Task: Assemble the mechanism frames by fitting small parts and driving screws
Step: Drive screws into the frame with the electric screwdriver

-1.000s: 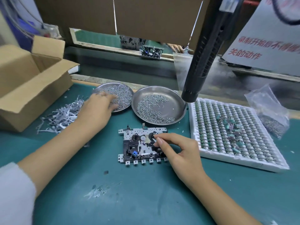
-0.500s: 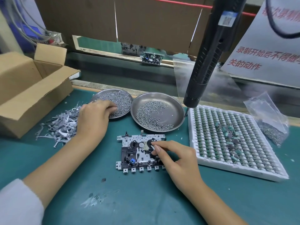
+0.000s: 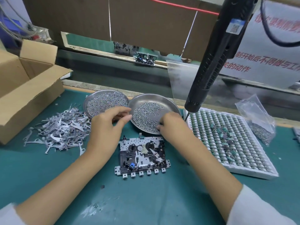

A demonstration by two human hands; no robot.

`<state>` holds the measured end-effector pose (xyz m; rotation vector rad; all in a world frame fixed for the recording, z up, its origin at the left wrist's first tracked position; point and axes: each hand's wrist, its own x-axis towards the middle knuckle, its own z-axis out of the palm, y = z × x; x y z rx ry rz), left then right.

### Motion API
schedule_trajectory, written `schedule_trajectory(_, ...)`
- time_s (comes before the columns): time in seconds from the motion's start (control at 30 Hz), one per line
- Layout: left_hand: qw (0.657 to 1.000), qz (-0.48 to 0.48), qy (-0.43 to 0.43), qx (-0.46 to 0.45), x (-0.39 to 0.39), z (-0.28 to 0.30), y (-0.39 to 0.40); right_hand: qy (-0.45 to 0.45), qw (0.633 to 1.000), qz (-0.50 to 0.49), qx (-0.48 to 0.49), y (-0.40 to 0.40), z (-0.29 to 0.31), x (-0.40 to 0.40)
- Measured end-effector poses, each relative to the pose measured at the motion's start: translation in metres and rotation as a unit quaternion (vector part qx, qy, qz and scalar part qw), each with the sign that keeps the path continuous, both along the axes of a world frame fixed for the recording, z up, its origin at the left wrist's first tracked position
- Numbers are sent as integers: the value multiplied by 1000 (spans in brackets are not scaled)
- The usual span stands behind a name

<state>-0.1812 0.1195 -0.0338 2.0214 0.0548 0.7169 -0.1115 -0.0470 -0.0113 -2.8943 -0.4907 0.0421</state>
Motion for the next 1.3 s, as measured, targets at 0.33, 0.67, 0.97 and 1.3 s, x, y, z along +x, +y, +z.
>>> schedule_trajectory(0.33,998,-45,17,-39,-8,-3,-18,-68,994,-19,78,-3,-12,1)
schedule_trajectory(0.67,994,-65,-5,-88,-13,-2,-24,2,856,-28,516,-13,-9,-18)
schedule_trajectory(0.97,983,-95,-26,-152,-18,5,-30,228,620,-35,750,-12,-11,-47)
schedule_trajectory(1.3,981,-111,-53,-148,-18,3,-35,283,580,-25,763,-7,-15,-49)
